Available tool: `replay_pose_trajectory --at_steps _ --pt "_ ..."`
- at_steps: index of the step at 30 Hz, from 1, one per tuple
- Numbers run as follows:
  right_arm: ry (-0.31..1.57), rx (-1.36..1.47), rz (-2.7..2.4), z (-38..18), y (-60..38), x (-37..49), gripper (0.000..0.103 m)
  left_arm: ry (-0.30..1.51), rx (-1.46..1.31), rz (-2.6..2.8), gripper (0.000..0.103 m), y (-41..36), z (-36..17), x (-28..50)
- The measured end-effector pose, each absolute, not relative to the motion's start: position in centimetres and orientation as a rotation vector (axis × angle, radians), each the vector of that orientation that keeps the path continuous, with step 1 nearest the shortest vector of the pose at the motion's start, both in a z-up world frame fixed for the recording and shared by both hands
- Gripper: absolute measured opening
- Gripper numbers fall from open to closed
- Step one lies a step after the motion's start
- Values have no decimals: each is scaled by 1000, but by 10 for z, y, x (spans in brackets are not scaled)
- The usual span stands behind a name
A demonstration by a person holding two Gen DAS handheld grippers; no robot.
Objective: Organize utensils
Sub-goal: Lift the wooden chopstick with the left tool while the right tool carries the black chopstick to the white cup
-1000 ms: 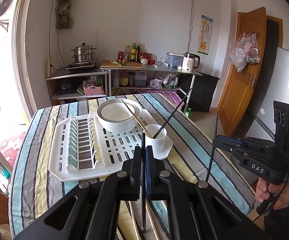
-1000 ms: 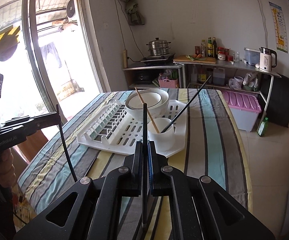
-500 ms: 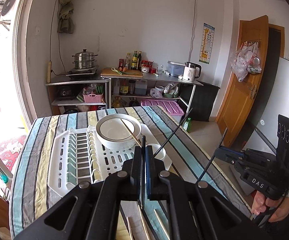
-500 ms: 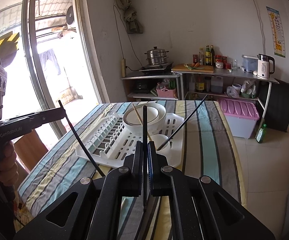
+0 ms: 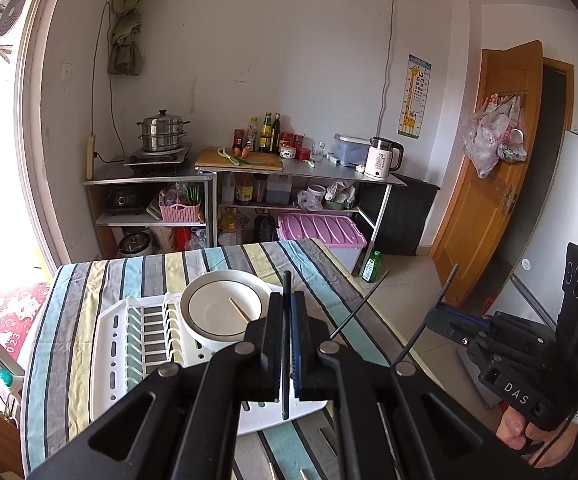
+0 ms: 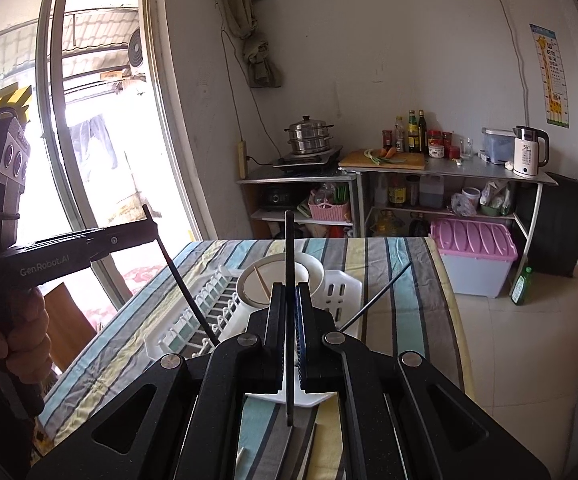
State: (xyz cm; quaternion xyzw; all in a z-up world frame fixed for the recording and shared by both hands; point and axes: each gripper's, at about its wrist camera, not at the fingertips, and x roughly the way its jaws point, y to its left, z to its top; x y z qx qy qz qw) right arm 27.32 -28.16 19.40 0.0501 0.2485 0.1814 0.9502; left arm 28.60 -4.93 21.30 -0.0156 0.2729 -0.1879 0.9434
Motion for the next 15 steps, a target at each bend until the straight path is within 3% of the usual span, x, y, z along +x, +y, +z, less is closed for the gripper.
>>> replay_pose_trajectory --at_steps 15 --pt "482 128 348 203 -283 321 4 561 -53 -413 4 -66 217 335"
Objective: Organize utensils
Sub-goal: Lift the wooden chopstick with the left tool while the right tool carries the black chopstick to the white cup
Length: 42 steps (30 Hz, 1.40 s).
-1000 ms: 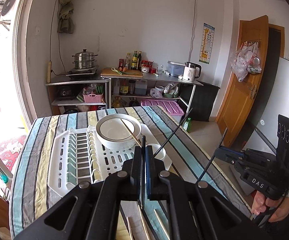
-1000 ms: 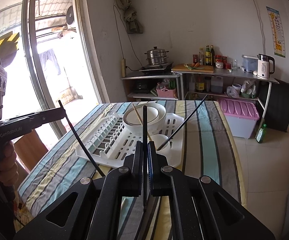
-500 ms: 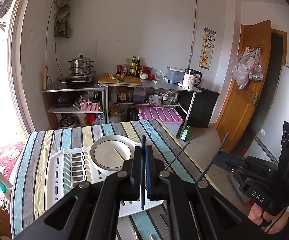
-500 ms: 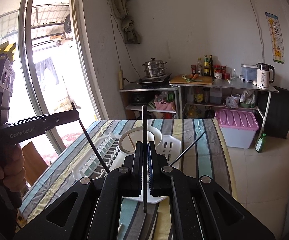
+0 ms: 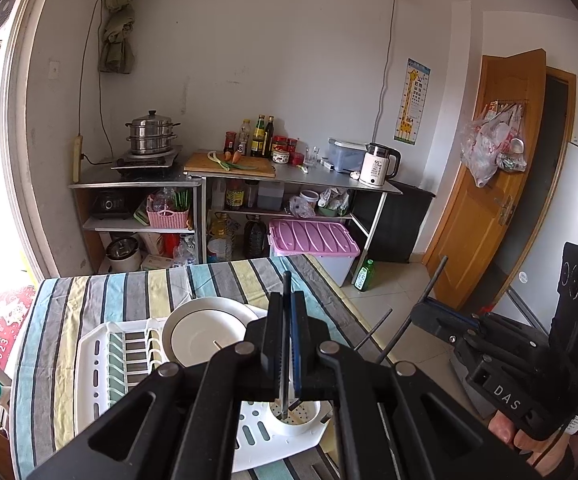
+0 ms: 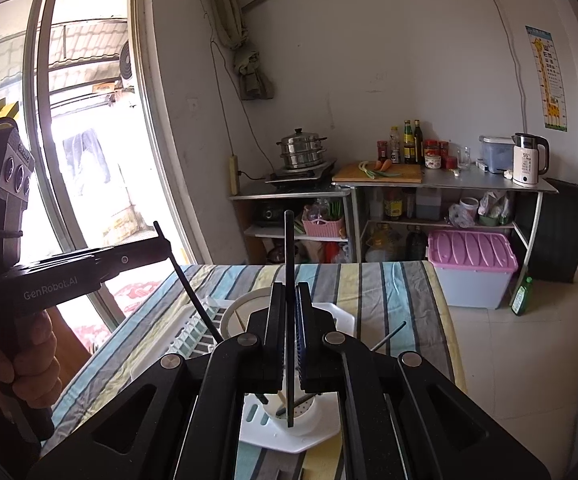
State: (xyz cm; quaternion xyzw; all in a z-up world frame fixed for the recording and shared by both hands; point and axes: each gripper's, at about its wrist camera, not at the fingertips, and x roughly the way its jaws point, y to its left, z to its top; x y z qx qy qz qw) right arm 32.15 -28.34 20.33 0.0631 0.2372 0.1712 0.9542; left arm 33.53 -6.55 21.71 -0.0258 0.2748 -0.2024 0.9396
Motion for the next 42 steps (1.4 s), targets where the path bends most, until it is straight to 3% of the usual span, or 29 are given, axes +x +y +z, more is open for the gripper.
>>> replay_pose_trajectory --at_steps 23,42 --pt "619 186 302 136 -304 362 4 676 -109 -381 4 -55 157 368" --pt "675 180 276 122 -322 360 7 695 -134 -299 6 -25 133 367"
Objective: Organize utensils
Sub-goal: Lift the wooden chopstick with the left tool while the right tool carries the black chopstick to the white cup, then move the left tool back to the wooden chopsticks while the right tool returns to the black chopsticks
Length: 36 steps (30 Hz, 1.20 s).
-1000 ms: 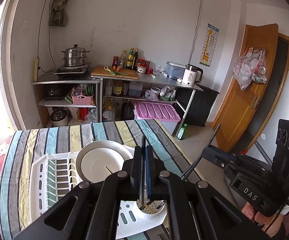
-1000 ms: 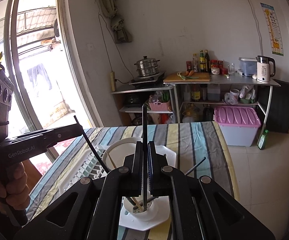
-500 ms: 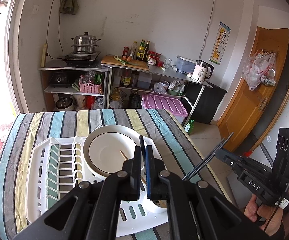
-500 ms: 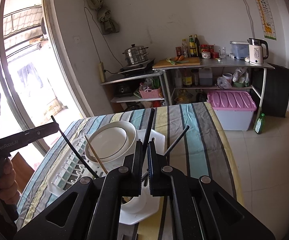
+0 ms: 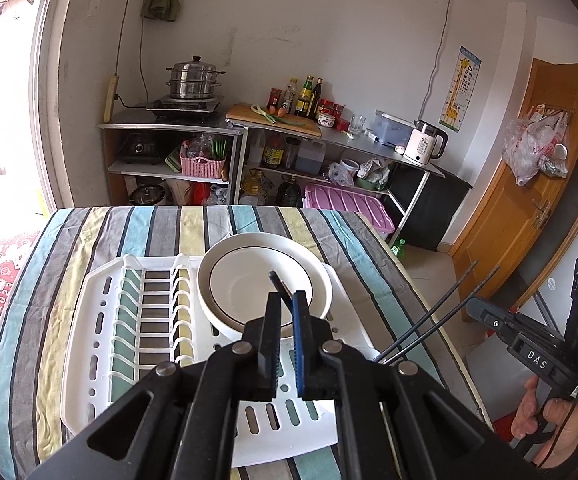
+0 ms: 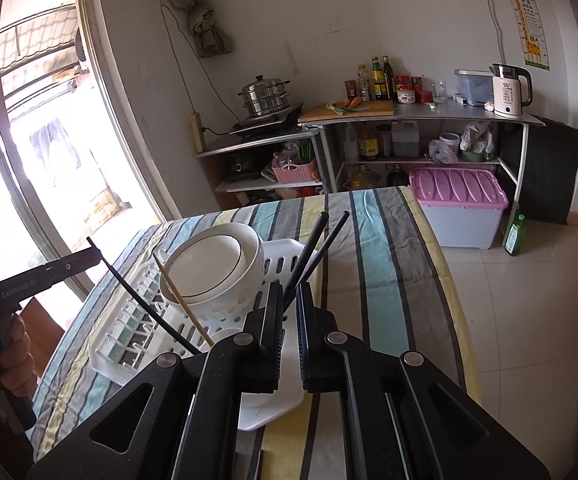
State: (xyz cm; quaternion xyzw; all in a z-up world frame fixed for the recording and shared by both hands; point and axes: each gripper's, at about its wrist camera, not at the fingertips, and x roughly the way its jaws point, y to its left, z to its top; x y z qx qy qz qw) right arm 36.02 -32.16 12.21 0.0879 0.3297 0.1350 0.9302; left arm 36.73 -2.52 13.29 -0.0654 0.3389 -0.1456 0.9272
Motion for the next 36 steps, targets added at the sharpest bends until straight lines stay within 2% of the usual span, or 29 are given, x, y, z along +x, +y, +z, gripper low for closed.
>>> replay_pose_trajectory --at_steps 3,7,11,24,36 --pt "674 176 276 123 -321 358 16 694 -138 -305 6 -25 132 365" --pt "672 176 281 123 -323 353 16 694 -123 -306 7 -25 130 359" --pt "661 174 298 124 -323 338 16 682 -119 -307 17 -23 128 347" --pt "571 100 331 124 -306 238 16 601 -49 -279 17 -13 106 241" --pt "577 87 376 100 -290 161 16 602 -30 -262 17 -6 74 155"
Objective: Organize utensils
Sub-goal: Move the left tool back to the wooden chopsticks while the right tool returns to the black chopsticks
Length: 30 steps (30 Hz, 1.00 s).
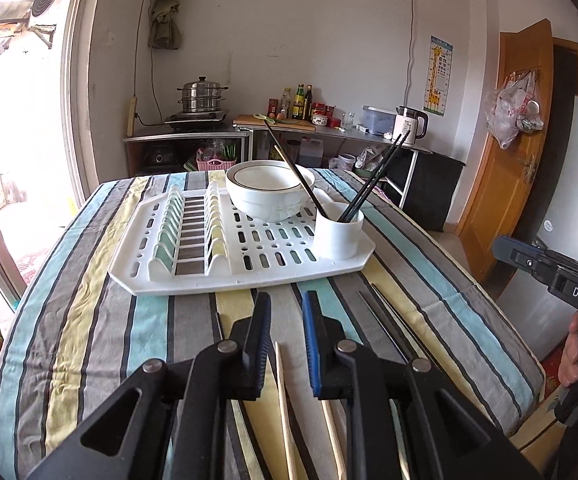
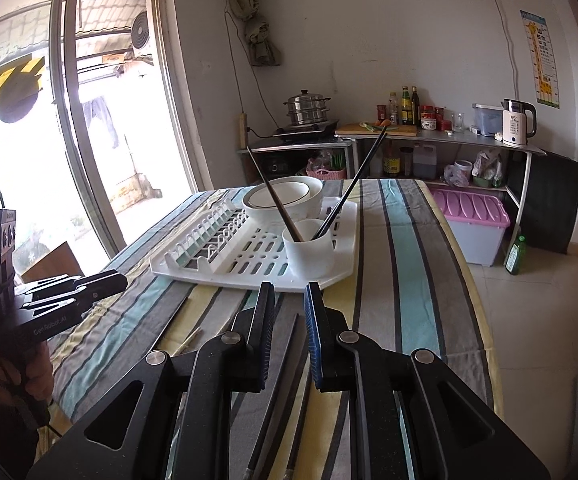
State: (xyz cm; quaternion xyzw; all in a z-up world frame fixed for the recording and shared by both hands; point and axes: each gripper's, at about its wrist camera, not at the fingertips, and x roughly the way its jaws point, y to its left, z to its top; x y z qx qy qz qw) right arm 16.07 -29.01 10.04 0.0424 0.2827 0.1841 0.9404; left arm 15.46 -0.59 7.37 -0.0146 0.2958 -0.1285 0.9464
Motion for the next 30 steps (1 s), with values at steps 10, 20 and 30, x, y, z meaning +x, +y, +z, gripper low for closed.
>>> replay_pose_trajectory --at_steps 10,20,30 --pt "640 101 391 75 -285 133 16 637 -43 -282 17 -4 49 118" --pt "686 83 403 61 -276 144 16 690 -37 -294 17 -11 34 123" --pt "777 56 388 35 -267 180 16 803 -13 -288 17 -34 12 166"
